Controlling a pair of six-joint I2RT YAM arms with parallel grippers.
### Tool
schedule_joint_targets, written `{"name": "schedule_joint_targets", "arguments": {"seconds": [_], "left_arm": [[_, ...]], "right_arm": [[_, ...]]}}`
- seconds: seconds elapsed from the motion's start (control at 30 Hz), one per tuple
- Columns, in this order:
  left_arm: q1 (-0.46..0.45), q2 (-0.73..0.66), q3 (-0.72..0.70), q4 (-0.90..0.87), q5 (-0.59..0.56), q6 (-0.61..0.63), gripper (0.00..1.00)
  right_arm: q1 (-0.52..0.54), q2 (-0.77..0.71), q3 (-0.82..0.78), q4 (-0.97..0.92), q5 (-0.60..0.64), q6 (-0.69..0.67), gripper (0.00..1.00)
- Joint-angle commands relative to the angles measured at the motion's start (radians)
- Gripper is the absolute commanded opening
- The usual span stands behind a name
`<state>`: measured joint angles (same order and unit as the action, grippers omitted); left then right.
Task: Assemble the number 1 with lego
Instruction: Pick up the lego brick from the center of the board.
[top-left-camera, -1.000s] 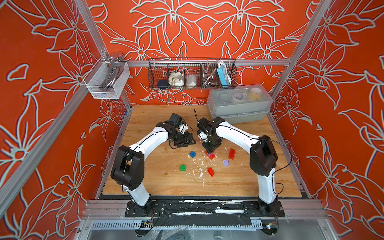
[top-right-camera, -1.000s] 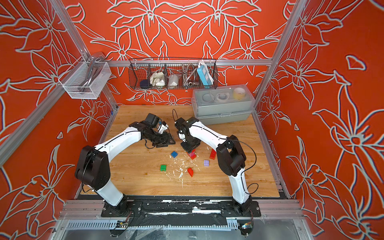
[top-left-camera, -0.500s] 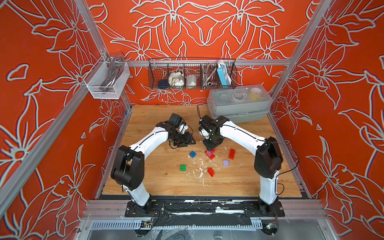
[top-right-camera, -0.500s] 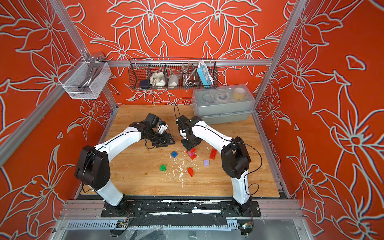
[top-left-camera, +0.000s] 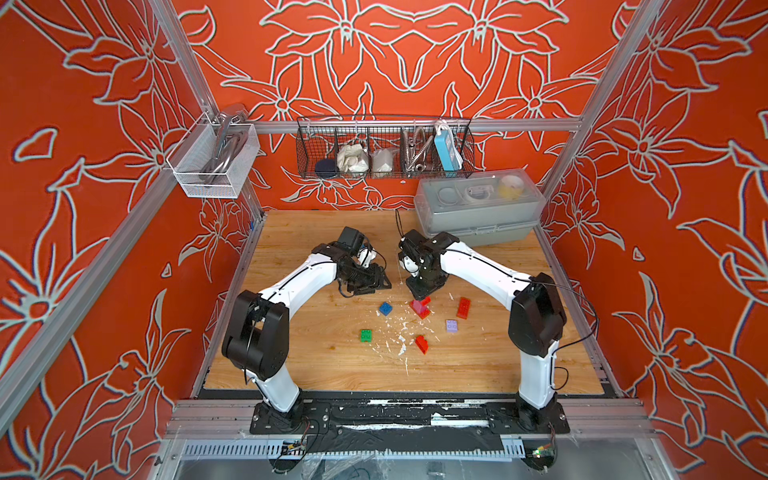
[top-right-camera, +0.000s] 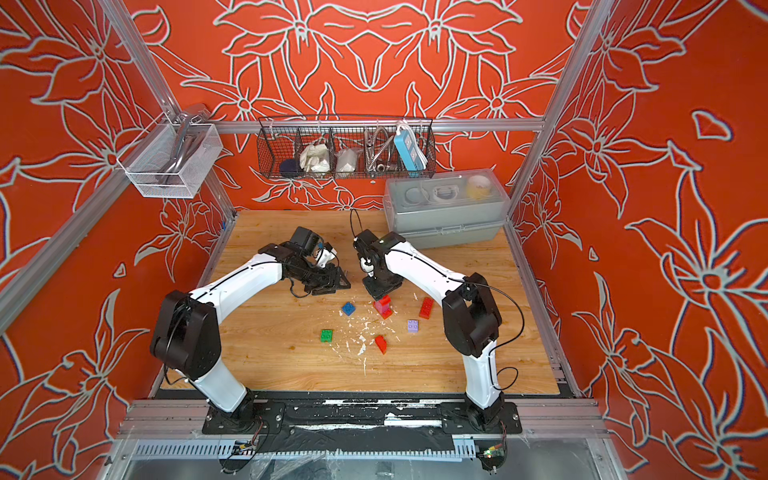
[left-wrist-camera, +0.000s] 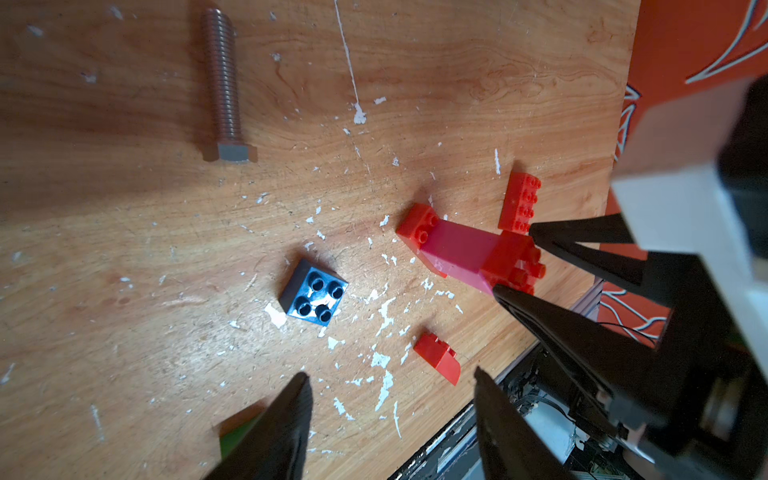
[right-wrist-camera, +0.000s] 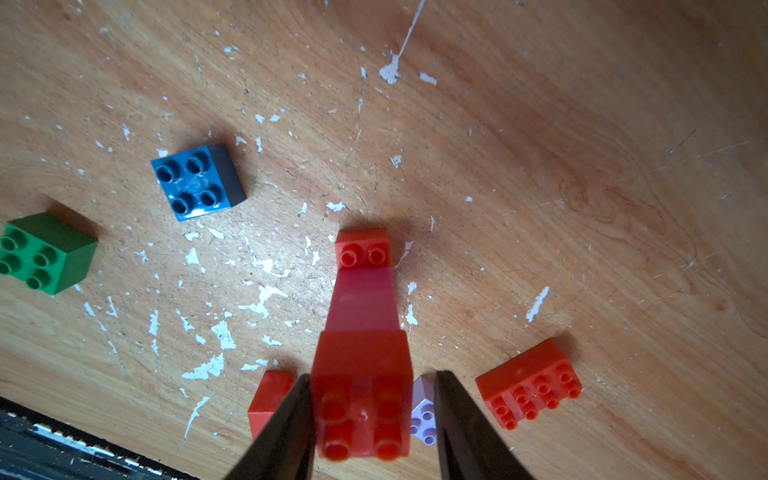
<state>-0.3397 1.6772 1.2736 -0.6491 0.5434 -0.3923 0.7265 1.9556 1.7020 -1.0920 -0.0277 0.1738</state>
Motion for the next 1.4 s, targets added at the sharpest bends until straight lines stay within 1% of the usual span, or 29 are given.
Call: {"name": "schedule_joint_targets", "arguments": {"seconds": [0.0,0.2,0.3,0.5,0.7,1.37], "left_arm": [[-0.001,0.013,0.006,-0.015,-0.002,0.016,0.61],[-0.001,0.014,0.006,-0.015,-0.002,0.016,0.61],[0.000,0.014,0.007,-0.015,0.000,0.016,0.61],[-0.001,0.016,0.007,-0.015,0.001,0.014,0.61],[-0.001,0.015,0.007,-0.015,0.001,0.016,0.61],[-0.001,0.015,0.007,-0.016,0.000,0.017,0.61]], "right_arm": [[-0.004,-0.020,-0.008,-0.003,0.000,0.020,0.49],[-0.004,-0.021,-0.011,-0.012,-0.021,0.015,0.36],[-0.005,-0.030,-0.011,-0.027,-0.014,0.004,0.34],[-0.004,-0.069,-0.030,-0.050,0.003,-0.034,0.32],[-0.005,-0.070,-0.050,-0.050,-0.014,-0.055,0.30],[-0.004,-0.036,-0.043,-0.013,-0.020,-0.041,0.31]]}}
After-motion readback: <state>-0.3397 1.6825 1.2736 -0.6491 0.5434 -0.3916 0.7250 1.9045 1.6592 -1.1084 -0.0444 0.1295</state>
